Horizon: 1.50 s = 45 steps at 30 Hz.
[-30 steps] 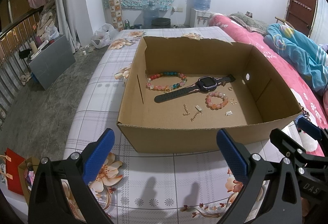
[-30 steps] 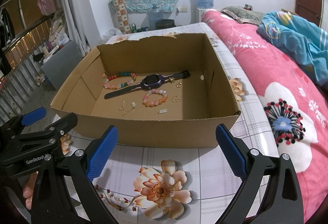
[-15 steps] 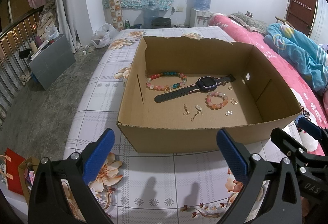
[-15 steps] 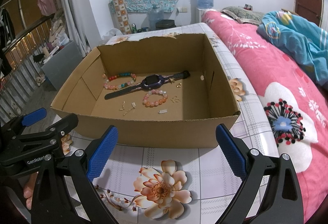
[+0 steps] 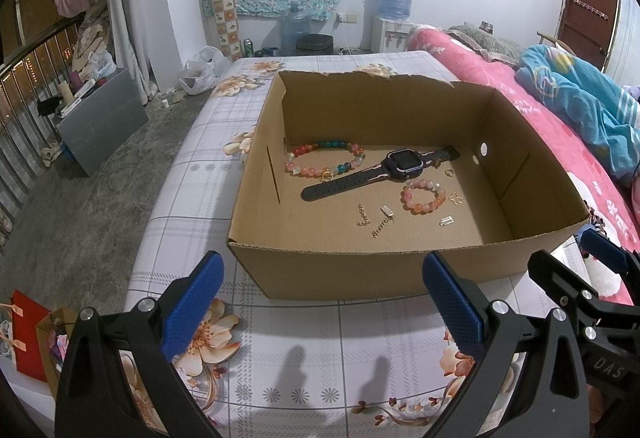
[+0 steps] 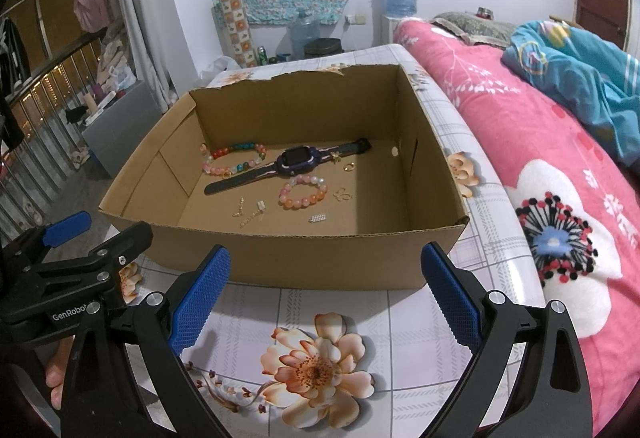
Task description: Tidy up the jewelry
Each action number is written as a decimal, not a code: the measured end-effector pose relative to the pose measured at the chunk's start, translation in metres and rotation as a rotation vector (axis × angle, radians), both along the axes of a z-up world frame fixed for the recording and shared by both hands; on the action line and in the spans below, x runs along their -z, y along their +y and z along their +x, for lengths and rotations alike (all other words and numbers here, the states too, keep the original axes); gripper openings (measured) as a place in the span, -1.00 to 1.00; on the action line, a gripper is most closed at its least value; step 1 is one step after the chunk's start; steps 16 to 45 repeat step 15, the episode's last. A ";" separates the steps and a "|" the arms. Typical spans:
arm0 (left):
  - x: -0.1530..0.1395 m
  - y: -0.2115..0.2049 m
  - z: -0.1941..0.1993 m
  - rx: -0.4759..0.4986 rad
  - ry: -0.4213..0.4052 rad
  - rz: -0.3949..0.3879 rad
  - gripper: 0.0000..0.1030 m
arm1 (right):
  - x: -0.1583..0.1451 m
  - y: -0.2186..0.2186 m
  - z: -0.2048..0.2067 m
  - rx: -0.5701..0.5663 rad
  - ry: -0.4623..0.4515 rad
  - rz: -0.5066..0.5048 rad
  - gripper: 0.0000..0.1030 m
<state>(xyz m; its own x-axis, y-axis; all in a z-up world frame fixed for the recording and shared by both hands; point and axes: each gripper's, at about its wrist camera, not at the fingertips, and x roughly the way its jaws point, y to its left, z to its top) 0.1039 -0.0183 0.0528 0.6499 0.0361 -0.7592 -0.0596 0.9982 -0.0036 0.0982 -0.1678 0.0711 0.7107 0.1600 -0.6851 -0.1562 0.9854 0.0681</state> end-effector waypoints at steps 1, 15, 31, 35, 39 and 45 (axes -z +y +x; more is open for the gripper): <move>0.000 0.000 0.000 0.000 0.001 0.000 0.90 | 0.000 0.000 0.000 -0.001 0.000 0.000 0.78; 0.002 -0.001 0.000 -0.012 0.009 -0.012 0.89 | 0.000 -0.001 0.000 -0.001 -0.001 0.000 0.78; 0.002 -0.001 0.000 -0.012 0.009 -0.012 0.89 | 0.000 -0.001 0.000 -0.001 -0.001 0.000 0.78; 0.002 -0.001 0.000 -0.012 0.009 -0.012 0.89 | 0.000 -0.001 0.000 -0.001 -0.001 0.000 0.78; 0.002 -0.001 0.000 -0.012 0.009 -0.012 0.89 | 0.000 -0.001 0.000 -0.001 -0.001 0.000 0.78; 0.002 -0.001 0.000 -0.012 0.009 -0.012 0.89 | 0.000 -0.001 0.000 -0.001 -0.001 0.000 0.78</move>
